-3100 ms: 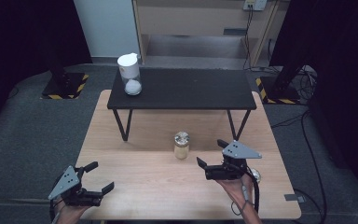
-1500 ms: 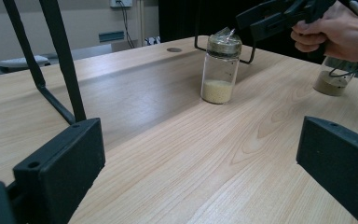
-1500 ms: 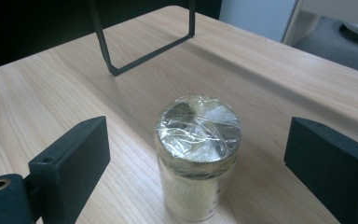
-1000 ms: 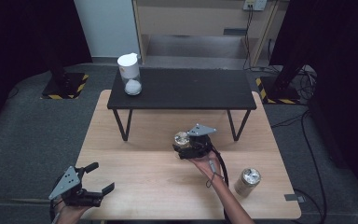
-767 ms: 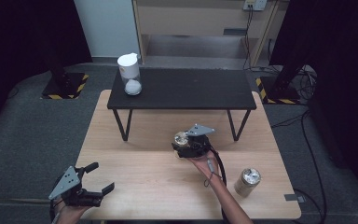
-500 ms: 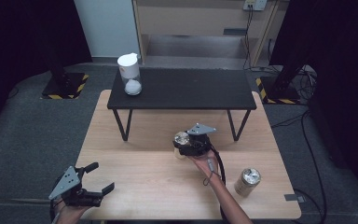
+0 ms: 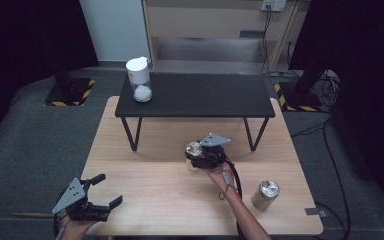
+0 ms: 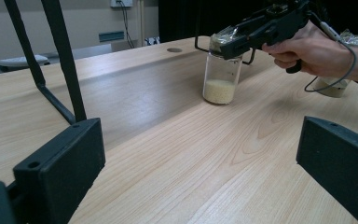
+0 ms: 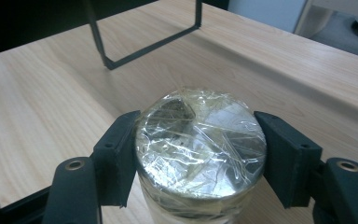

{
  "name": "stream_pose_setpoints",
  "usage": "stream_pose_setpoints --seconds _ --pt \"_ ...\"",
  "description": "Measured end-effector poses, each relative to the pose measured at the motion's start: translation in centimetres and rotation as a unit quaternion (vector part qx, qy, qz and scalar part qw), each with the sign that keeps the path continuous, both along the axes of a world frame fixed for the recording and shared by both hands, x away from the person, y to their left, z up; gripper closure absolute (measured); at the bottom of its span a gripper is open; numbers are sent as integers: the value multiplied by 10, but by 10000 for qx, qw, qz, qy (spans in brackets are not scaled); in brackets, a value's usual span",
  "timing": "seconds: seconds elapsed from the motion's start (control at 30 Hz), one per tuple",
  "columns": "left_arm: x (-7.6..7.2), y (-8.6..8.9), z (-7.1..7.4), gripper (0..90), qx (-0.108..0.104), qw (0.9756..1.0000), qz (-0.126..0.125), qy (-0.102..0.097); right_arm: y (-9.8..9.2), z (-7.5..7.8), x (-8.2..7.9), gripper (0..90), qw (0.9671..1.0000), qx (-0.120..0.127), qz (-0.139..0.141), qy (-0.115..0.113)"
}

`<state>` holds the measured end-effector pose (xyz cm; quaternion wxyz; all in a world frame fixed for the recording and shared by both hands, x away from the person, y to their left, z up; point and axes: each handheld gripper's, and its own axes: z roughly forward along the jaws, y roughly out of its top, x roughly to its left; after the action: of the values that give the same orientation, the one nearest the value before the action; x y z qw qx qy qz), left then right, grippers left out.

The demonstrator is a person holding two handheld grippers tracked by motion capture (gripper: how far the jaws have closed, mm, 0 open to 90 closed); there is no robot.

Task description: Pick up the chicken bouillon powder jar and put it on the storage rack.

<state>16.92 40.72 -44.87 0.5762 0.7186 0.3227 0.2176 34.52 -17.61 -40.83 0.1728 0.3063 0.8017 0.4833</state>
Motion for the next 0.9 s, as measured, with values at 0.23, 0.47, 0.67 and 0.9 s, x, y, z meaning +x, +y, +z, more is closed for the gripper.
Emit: stream_pose_setpoints --seconds 0.23,0.47,0.67,0.9 --pt "0 0 0 0 -8 10000 -4 -4 -1 25 1 353 9990 -56 434 15" --pt "0 1 0 0 -19 10000 -7 -3 -3 55 4 353 9956 -137 922 50" --pt "0 0 0 0 -17 10000 -15 3 -7 77 8 353 9918 -186 1257 97" --pt "0 1 0 0 -28 10000 -10 5 -9 107 8 353 9880 -291 1514 42"
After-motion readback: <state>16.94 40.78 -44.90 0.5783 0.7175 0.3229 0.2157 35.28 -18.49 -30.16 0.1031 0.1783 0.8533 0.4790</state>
